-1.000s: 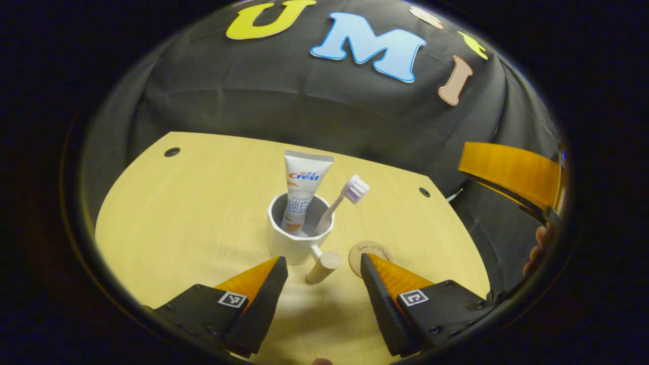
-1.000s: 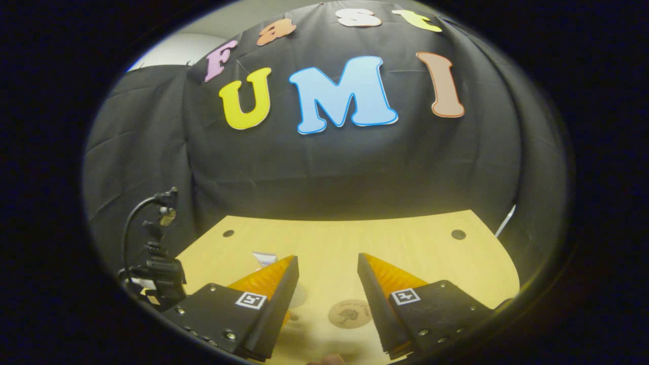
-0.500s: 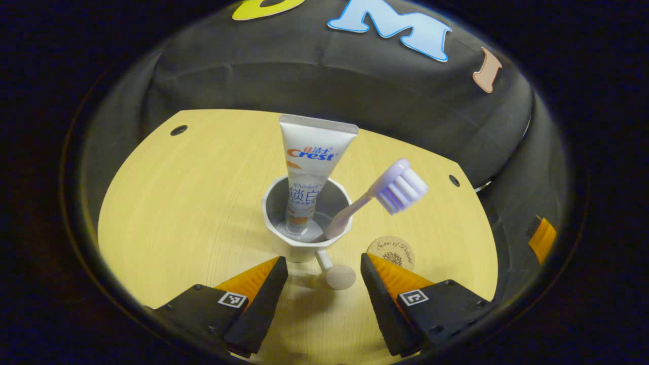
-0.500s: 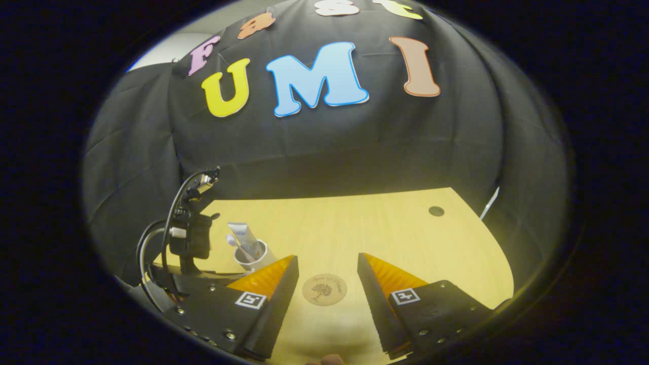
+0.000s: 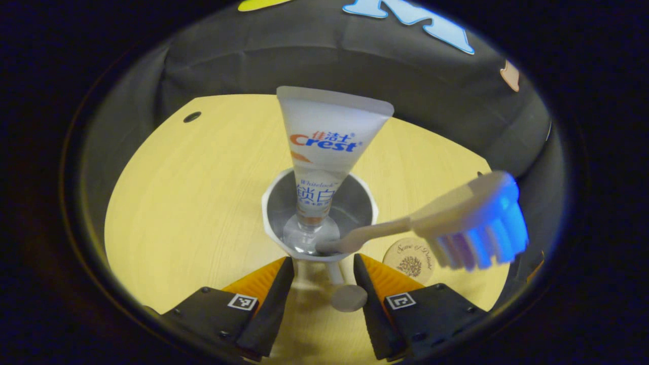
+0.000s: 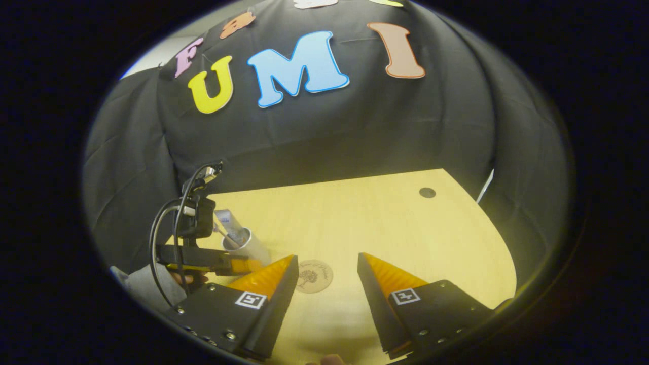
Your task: Put the toothbrush and toothpaste on the desktop into the cup, then pick up the cup and place it on the coaster on the desktop.
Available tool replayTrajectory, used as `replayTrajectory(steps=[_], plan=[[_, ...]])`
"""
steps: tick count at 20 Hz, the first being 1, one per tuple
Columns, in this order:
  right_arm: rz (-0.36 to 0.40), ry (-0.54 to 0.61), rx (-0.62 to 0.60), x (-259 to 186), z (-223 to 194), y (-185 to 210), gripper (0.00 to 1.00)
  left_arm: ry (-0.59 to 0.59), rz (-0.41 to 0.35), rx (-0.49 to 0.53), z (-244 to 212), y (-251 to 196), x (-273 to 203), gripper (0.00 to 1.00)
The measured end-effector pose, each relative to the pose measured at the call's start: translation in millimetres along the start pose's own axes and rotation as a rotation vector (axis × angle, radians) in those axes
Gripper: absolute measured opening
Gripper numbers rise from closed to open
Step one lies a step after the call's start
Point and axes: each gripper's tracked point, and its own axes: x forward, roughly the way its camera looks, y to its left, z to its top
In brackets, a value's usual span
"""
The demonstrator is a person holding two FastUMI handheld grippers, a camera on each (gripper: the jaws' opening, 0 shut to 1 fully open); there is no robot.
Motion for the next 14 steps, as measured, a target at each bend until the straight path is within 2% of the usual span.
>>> replayTrajectory(steps=[2,4,9,14], plan=[[0.002,0.014,0.018,0.6,-2.9,-6.3,0.75,0.01,0.022,0.009,-1.3,2.6,-0.9,0.68],[0.002,0.019,0.034,0.6,-3.9,-11.5,0.75,0.025,0.041,0.015,-5.4,5.2,-0.8,0.42],[-0.013,0.019,0.058,0.4,-2.1,-26.2,0.75,0.037,0.058,0.102,-8.9,5.7,-5.8,0.31],[-0.014,0.025,0.085,3.0,-1.6,-33.8,0.75,-0.013,0.011,0.121,-7.6,-8.7,-7.1,0.28]])
